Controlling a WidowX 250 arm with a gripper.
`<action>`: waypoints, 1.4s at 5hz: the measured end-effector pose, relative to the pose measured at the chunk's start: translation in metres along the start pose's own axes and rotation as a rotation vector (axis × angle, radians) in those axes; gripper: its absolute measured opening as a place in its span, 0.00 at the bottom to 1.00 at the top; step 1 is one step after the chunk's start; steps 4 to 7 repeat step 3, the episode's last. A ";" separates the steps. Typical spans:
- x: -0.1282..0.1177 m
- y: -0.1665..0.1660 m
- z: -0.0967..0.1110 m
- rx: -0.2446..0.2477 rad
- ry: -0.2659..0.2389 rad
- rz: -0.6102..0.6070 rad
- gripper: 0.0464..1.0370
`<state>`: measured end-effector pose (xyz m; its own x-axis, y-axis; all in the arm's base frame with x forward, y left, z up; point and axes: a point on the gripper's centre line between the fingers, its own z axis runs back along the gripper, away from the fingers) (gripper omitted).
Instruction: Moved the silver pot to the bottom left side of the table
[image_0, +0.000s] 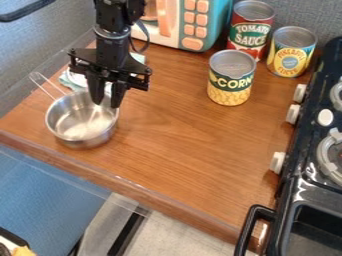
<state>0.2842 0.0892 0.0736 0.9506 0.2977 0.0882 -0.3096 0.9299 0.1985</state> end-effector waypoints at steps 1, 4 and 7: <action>0.002 -0.001 -0.001 -0.089 -0.008 -0.053 0.80; 0.005 -0.005 0.021 -0.183 -0.124 -0.206 0.97; 0.005 -0.005 0.021 -0.183 -0.124 -0.206 0.97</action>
